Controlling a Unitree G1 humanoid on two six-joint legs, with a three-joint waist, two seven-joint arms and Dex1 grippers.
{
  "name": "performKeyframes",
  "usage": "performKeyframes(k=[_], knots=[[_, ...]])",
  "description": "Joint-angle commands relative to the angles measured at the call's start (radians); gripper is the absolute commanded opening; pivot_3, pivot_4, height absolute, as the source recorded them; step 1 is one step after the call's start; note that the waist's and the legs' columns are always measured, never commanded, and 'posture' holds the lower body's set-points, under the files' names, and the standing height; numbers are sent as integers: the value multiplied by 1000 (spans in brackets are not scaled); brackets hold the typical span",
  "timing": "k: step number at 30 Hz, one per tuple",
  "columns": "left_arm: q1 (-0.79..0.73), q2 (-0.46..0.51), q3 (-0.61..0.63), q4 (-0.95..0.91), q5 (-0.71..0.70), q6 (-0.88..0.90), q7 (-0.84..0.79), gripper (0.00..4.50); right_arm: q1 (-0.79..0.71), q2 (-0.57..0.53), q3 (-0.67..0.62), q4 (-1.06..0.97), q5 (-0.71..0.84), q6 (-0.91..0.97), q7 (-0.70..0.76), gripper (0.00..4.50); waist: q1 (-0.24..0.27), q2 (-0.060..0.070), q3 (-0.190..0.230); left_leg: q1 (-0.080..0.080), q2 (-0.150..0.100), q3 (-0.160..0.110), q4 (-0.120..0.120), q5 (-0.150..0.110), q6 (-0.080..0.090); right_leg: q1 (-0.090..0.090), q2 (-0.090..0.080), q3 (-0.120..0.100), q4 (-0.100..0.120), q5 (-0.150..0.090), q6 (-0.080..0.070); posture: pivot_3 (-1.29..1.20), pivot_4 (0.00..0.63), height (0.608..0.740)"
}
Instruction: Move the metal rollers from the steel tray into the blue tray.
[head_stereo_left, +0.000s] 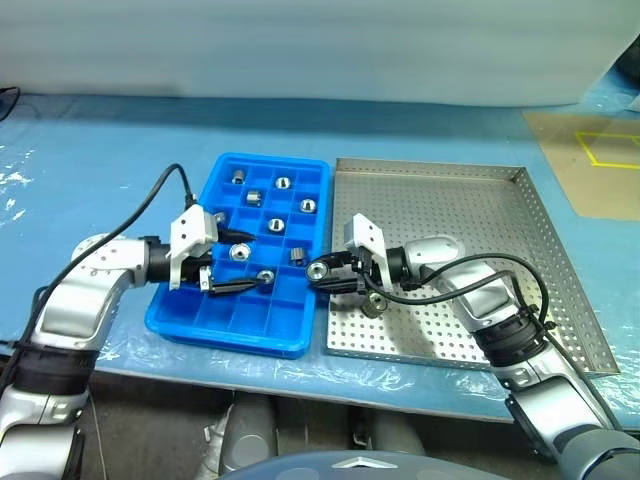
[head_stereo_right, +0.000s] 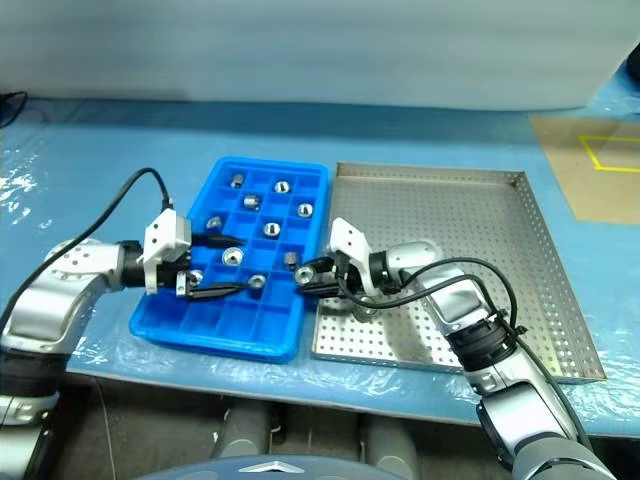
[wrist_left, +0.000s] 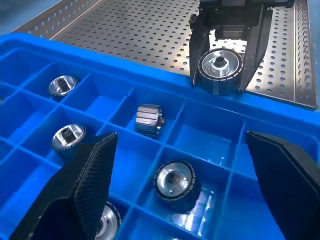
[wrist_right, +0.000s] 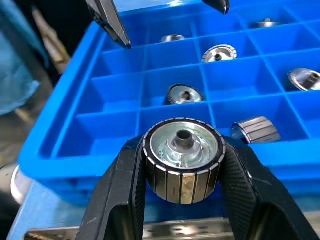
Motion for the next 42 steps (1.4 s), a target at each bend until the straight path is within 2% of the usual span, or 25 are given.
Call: performKeyframes(k=[1, 8, 13, 19, 26, 37, 38, 42], knots=[[46, 25, 50, -106, -44, 37, 41, 4297, -28, 21, 54, 8, 7, -32, 93, 1634, 1, 0, 0, 0, 0, 0, 0, 0, 0, 0, 0, 0, 0, 0, 0, 194, 150, 740], [131, 45, 93, -189, -80, 86, 104, 4297, -79, 54, 73, 73, -33, -106, 158, 1634, 1, 0, 0, 3, 0, -3, -4, 3, -4, -1, 2, 0, 2, 0, 0, 248, 150, 740], [144, 49, 94, -201, -94, 94, 126, 4297, -126, 65, 30, 54, 23, -27, 193, 1634, 4, 0, 0, 2, 0, -4, -4, 3, -5, -1, 2, 0, 2, 0, -1, 255, 150, 740], [136, 56, 85, -203, -104, 100, 137, 4297, -124, 101, 71, 15, 28, 2, 207, 1634, 31, 0, 0, 0, 0, -5, -4, 3, -4, -1, 2, 0, 1, 0, -1, 254, 150, 740], [149, 65, 88, -214, -117, 105, 145, 4297, -111, 141, 106, 29, 54, 75, 229, 1634, 39, 0, 0, 0, 0, -6, -4, 3, -5, -1, 1, -1, 1, 0, 0, 266, 150, 740], [178, 65, 84, -249, -133, 115, 166, 4297, -107, 191, 142, 148, -53, -84, 199, 1634, 40, 0, 0, 0, 0, -7, -4, 3, -6, -1, 1, -1, 1, 0, 0, 278, 150, 740], [178, 65, 82, -249, -134, 115, 167, 4297, -105, 184, 141, 147, -53, -87, 207, 2379, 40, 0, 0, 0, 0, -8, -4, 3, -6, -1, 1, -2, 2, 0, 0, 276, 150, 740], [172, 61, 72, -241, -132, 107, 167, 4297, -114, 169, 125, 146, -55, -59, 198, 3669, 41, 0, 0, 0, -1, -9, -4, 4, -6, -1, 1, -2, 2, 0, 0, 253, 150, 740]])
